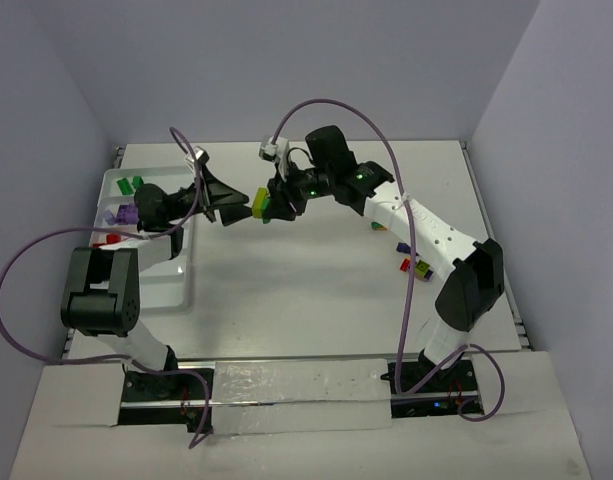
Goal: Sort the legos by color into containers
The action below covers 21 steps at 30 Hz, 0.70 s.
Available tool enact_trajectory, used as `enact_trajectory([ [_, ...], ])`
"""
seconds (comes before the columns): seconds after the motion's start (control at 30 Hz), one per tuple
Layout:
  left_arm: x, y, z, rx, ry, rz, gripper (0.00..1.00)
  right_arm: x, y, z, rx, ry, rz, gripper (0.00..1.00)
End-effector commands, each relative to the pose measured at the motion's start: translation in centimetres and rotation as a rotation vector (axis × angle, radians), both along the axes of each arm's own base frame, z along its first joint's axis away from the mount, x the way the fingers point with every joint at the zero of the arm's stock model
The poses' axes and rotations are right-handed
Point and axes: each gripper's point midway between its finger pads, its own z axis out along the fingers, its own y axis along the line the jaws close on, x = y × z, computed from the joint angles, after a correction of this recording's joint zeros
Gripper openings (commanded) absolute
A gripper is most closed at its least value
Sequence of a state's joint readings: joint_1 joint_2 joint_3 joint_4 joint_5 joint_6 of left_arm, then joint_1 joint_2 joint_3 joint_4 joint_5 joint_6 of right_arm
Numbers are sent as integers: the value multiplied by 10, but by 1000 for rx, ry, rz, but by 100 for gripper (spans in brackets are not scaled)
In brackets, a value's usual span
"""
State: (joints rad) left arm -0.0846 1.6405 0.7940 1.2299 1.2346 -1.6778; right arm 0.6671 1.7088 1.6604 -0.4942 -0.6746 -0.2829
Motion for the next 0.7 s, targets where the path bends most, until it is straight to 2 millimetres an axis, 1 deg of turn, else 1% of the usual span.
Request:
enact_trajectory([
  [0.0, -4, -9, 16, -29, -91, -16, 91, -11, 10, 24, 36, -62, 41, 0],
  [0.07, -3, -10, 16, -26, -89, -19, 88, -14, 12, 24, 36, -60, 49, 0],
  [0.17, -3, -10, 16, -26, -86, -21, 81, -15, 14, 23, 31, -62, 54, 0],
  [0.2, -3, -10, 16, -26, -88, -21, 76, -15, 14, 22, 29, -62, 54, 0],
  [0.27, -4, -10, 16, -28, -85, -24, 59, -14, 14, 22, 27, -65, 50, 0],
  [0.33, -6, -10, 15, -27, -83, -24, 49, -13, 14, 21, 25, -69, 43, 0],
  [0.4, -7, -10, 13, -27, -75, -24, 31, -12, 14, 22, 24, -74, 40, 0],
  [0.53, -7, -8, 12, -30, -65, -26, 13, -12, 13, 21, 20, -79, 35, 0],
  [0.6, -7, -7, 13, -35, -69, -24, 3, -11, 11, 20, 15, -81, 29, 0],
  [0.63, -5, -5, 12, -33, -66, -19, 0, -11, 11, 20, 13, -83, 27, 0],
  [0.67, -3, -1, 11, -28, -59, -8, 0, -10, 10, 20, 12, -86, 24, 0],
])
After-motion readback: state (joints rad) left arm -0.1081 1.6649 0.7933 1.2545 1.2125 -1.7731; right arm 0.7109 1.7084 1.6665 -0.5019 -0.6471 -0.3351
